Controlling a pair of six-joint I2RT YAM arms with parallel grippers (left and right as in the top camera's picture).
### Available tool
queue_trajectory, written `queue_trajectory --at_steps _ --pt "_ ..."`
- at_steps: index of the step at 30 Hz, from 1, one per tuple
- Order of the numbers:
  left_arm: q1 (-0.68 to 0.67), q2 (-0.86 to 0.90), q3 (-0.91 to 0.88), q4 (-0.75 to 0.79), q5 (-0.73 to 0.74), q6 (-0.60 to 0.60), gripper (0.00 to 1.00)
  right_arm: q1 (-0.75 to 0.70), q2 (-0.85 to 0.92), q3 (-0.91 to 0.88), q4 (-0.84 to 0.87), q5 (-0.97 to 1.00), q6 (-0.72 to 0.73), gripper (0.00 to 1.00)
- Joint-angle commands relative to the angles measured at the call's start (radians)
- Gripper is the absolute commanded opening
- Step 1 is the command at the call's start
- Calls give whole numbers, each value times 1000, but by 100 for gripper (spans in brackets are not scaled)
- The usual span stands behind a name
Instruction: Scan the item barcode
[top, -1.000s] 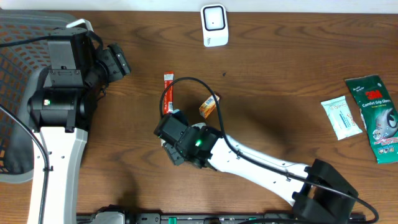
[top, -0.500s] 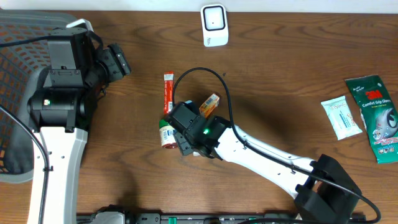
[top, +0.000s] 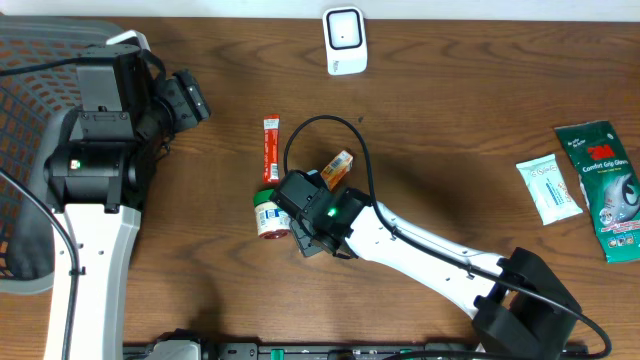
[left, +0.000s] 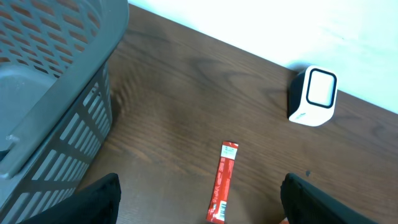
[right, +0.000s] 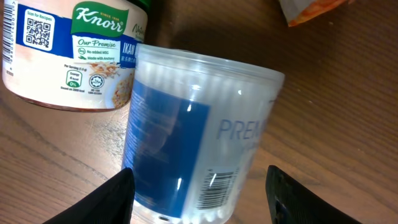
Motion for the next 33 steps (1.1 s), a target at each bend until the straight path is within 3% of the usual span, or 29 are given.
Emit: queue_trajectory --at_steps 1,9,15,21,33 --pt "4 1 5 -3 1 13 82 -8 2 -8 -3 28 11 63" --pt "4 1 5 -3 2 13 82 -42 2 -8 -25 46 14 68" --pt "4 1 5 -3 2 13 82 -89 2 -8 -11 -55 14 87" --pt "4 1 5 -3 2 13 82 -140 2 -8 2 -198 32 99" --pt "4 1 5 -3 1 13 82 -216 2 -8 -3 -160 58 99"
